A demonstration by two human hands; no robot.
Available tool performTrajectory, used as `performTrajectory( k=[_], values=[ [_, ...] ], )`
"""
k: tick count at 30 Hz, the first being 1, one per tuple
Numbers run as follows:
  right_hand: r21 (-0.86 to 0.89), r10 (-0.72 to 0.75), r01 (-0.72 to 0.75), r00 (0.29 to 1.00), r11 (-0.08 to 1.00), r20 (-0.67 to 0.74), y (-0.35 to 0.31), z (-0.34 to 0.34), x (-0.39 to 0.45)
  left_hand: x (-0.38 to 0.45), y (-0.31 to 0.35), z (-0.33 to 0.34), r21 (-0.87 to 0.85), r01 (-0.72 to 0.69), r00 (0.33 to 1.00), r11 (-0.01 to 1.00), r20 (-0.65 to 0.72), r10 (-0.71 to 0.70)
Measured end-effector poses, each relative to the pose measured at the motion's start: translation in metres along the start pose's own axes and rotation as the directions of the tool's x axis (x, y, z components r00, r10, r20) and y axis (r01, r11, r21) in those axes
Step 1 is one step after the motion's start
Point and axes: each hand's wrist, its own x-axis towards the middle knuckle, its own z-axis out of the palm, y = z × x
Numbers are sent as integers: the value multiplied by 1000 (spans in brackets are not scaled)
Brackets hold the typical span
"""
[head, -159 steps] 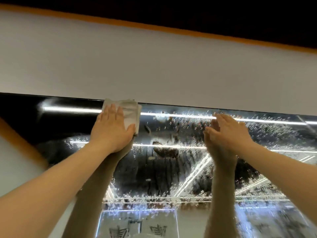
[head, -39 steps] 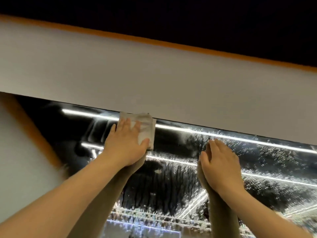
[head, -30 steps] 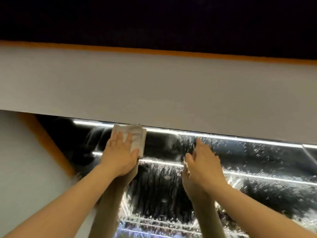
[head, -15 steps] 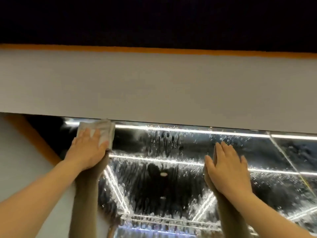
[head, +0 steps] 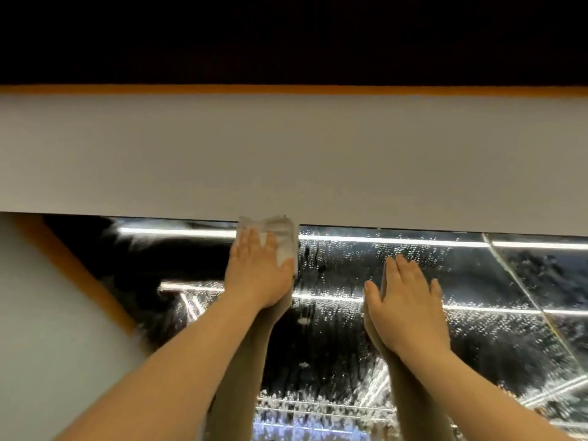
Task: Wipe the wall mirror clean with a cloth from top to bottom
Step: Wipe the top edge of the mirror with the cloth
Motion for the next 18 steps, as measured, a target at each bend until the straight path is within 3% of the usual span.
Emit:
performTrajectory(
  k=[5,9,14,16,18],
  values=[
    [-13,-8,8,1000,1000,3,1,0,0,10,-18,-7,30,-115,993,993,35,114],
    [-3,-7,7,1000,1000,5,2,0,0,23,-64,-11,11,71,997,997,-31,-70],
    [-5,-19,19,1000,1000,10,3,1,0,34,-99,-10,-11,320,947,947,-31,-321],
    [-7,-26,26,1000,1000,13,3,2,0,36,-86,-8,-10,343,938,939,-38,-344],
    [-2,-29,29,1000,1000,6,4,2,0,37,-57,-8,4,273,961,962,-38,-273]
  ],
)
